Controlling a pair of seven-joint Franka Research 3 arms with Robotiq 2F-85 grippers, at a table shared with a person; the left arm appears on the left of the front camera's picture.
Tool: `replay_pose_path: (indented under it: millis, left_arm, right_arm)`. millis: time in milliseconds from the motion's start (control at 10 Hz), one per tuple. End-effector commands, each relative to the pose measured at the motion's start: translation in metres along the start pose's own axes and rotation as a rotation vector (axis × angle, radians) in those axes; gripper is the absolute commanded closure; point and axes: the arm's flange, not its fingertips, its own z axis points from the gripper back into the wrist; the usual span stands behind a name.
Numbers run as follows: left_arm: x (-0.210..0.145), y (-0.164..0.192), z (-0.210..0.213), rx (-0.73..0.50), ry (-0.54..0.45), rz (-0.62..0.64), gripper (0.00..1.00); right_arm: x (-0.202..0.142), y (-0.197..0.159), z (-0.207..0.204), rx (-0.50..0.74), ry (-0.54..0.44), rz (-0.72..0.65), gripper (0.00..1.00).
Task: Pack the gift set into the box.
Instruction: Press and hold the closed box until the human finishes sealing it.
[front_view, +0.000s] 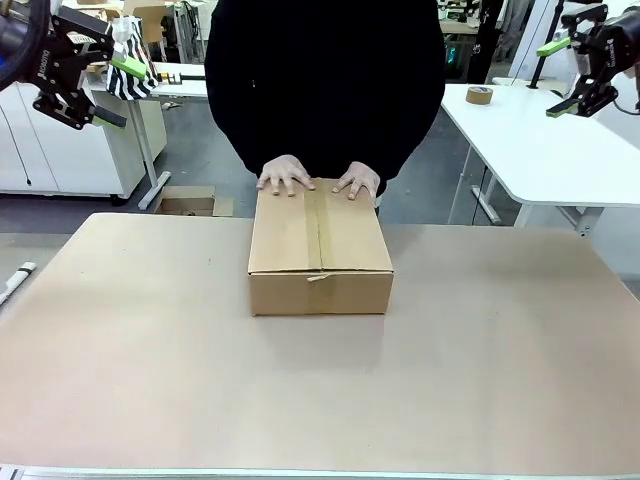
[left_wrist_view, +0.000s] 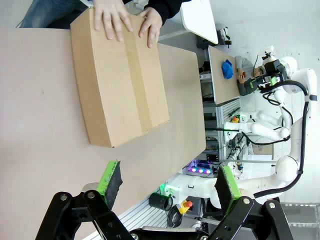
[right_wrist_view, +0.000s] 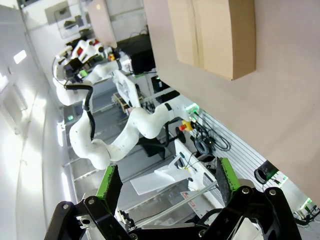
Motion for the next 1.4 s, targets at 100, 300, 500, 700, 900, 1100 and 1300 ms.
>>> replay_pose_path:
  millis: [100,300,500,700,900,1100,1300]
  left_arm:
    - [-0.0003,-0.0022,0.003,0.004,0.01,0.01,0.0]
    - [-0.0003,-0.0022,0.003,0.004,0.01,0.01,0.0]
    - [-0.0003,-0.0022,0.003,0.004,0.01,0.01,0.0]
    - [-0.0003,-0.0022,0.003,0.004,0.01,0.01,0.0]
    - [-0.0003,-0.0022,0.003,0.004,0.01,0.01,0.0]
    - [-0.0003,-0.0022,0.003,0.004,0.01,0.01,0.0]
    - [-0.0003,-0.0022,0.003,0.004,0.01,0.01,0.0]
  right_arm:
    - [-0.0003,0.0005,-0.0014,-0.014,-0.013,-0.003,0.0]
    - [-0.0003,0.0005,-0.0014,-0.014,-0.013,-0.003,0.0]
    - [-0.0003,0.0005,-0.0014,-0.014,-0.013,-0.003,0.0]
    - [-0.0003,0.0005,-0.0014,-0.014,-0.013,-0.003,0.0]
    - [-0.0003,0.0005,-0.0014,-0.014,-0.013,-0.003,0.0]
    - [-0.0003,0.0005,-0.0014,-0.014,-0.013,-0.003,0.0]
    - [-0.0003,0.0005,-0.0014,-0.014,-0.013,-0.003,0.0]
